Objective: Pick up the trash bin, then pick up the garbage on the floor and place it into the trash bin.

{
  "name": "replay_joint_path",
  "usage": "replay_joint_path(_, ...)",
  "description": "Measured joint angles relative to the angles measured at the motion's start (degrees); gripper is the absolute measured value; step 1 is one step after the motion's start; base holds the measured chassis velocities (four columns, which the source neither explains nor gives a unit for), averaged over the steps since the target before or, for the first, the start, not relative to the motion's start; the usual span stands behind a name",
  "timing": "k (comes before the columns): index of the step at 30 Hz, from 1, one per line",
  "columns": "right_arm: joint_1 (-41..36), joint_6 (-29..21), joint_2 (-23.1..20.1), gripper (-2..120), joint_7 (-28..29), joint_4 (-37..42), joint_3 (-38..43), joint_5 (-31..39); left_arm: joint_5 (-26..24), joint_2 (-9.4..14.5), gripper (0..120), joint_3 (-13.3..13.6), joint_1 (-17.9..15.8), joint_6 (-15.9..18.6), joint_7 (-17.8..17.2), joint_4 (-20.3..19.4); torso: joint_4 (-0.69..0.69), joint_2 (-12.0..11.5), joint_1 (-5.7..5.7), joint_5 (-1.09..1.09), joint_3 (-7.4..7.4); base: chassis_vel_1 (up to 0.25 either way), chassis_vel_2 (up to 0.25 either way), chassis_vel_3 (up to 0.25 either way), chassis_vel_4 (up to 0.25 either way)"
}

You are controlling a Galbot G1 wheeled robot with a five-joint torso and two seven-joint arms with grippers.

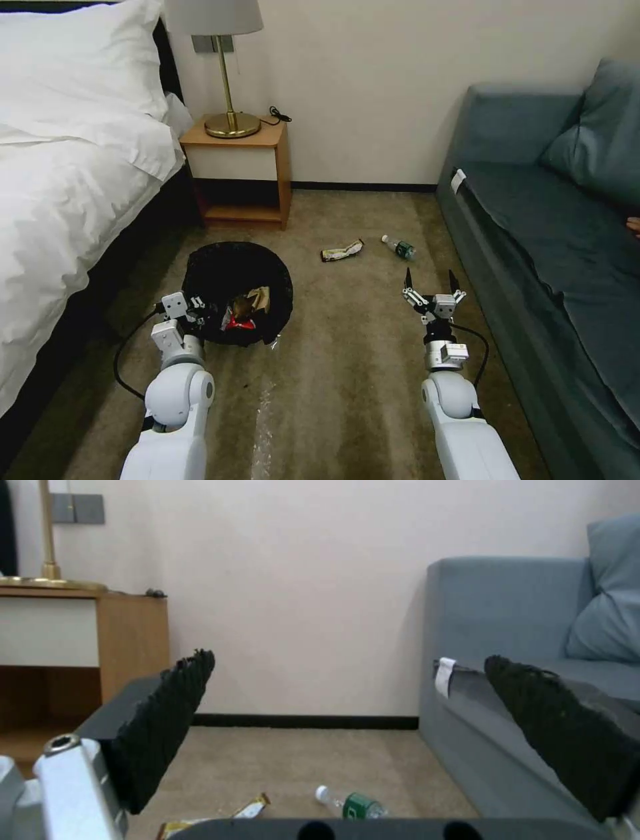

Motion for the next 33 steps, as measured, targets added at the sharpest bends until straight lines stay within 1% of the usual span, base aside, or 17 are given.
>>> replay_joint_path(11, -0.2, 0.1, 0.0, 100, 0.0, 0.1, -0.2, 0.1, 0.4, -0.4, 3, 0.0, 0.5, 0.1, -0.1, -0.5, 0.02, 0.0, 0.00, 0.01, 0.00, -0.132, 0.149, 0.132, -0.137)
replay_joint_path(18, -0.4, 0.1, -0.2, 100, 0.1, 0.4, -0.3, 0.1, 0.5, -0.5, 3, 0.1, 0.6, 0.1, 0.0, -0.7, 0.00, 0.0, 0.01, 0.00, 0.01, -0.158, 0.116, 0.142, -0.139)
replay_joint_path(25, -0.4, 0.0, -0.3, 100, 0.0, 0.4, -0.5, 0.1, 0.6, -0.4, 3, 0.0, 0.7, 0.0, 0.1, -0.8, 0.02, 0.0, 0.00, 0.02, 0.00, -0.132, 0.147, 0.140, -0.128)
replay_joint_path(33, -0.1, -0.3, -0.5, 100, 0.0, 0.4, -0.7, -0.1, 0.6, -0.1, 3, -0.3, 1.0, 0.0, 0.2, -1.0, 0.00, 0.0, 0.00, 0.01, 0.00, -0.145, 0.133, 0.139, -0.140)
